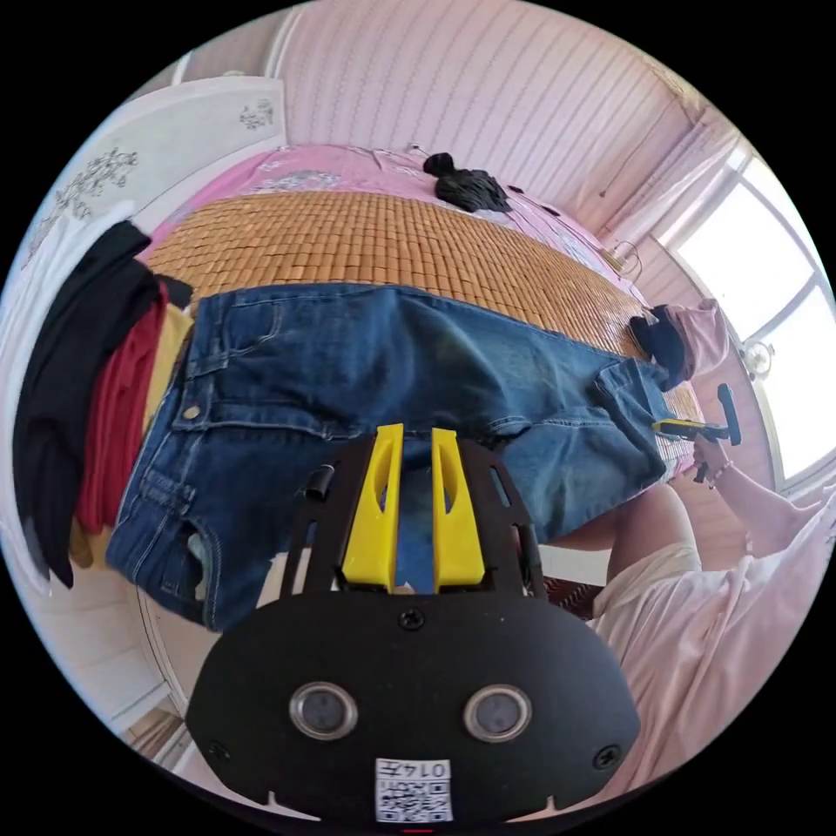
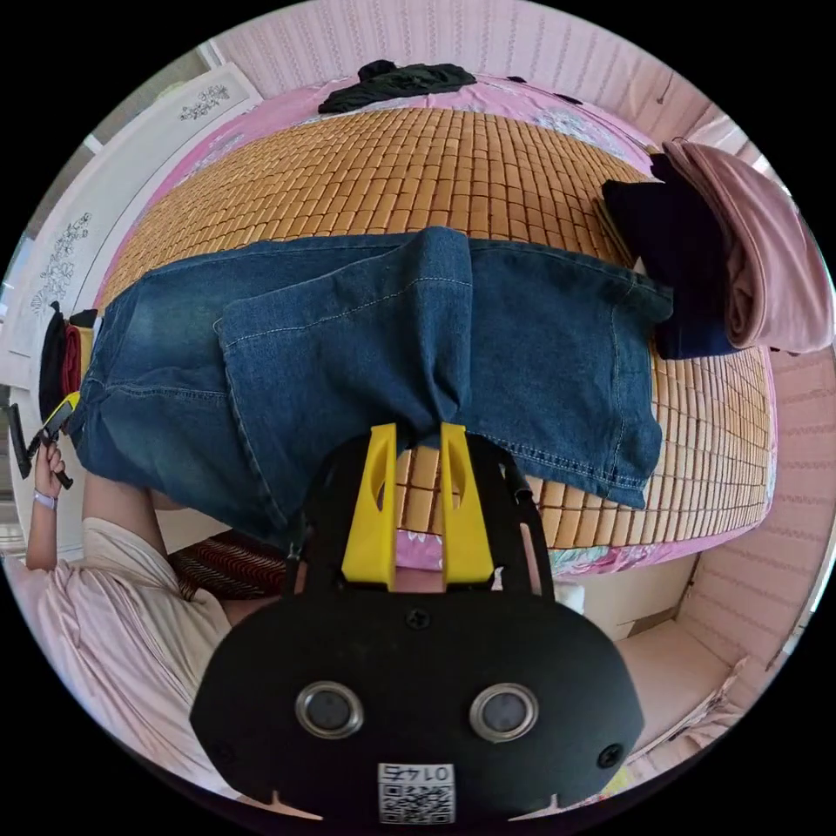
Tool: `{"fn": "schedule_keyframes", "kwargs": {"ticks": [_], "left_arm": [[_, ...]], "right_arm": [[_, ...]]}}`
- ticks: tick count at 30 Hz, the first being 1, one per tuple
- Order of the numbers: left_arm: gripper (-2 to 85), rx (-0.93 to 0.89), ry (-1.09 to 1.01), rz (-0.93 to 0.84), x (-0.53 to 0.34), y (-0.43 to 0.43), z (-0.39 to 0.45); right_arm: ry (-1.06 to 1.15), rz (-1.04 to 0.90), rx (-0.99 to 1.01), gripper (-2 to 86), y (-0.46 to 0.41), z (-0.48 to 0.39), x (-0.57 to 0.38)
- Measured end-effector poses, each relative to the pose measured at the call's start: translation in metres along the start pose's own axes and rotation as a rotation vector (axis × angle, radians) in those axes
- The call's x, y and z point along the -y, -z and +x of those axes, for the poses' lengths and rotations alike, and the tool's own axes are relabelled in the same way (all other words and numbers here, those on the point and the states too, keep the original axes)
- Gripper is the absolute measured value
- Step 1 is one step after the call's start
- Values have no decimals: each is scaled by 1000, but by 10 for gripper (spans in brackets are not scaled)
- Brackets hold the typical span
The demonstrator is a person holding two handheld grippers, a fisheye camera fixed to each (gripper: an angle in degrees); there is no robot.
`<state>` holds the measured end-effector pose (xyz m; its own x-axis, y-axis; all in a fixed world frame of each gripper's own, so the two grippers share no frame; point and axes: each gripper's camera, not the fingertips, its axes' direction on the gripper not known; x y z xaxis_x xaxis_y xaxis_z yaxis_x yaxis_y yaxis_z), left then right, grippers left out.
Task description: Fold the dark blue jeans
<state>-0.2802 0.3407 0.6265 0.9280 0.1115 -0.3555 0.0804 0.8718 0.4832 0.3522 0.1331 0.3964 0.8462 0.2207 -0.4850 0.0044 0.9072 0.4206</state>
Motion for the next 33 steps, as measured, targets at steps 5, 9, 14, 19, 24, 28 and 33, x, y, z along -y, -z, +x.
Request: {"fn": "schedule_keyframes", "kwargs": {"ticks": [5, 9, 14, 19, 24, 28, 33], "left_arm": [[75, -75, -166, -115, 66, -72, 77], [79, -24, -251, -225, 94, -121, 120], [78, 57, -287, -301, 110, -163, 145], [75, 19, -273, -305, 118, -173, 152], [73, 18, -298, -297, 134, -175, 168], [58, 34, -291, -297, 152, -186, 173], [31, 106, -306, -305, 157, -210, 184]], "right_arm": [[-36, 149, 93, 132, 7, -1, -14], [15, 76, -94, 101, -19, -11, -13], [4, 196, 8, 16, 23, 25, -47], [-293, 461, 115, 13, 71, 102, -193], [-646, 418, 47, 13, 72, 177, -264], [-491, 423, -39, 9, 84, 190, -195], [-317, 332, 1, 0, 39, 190, -77]]}}
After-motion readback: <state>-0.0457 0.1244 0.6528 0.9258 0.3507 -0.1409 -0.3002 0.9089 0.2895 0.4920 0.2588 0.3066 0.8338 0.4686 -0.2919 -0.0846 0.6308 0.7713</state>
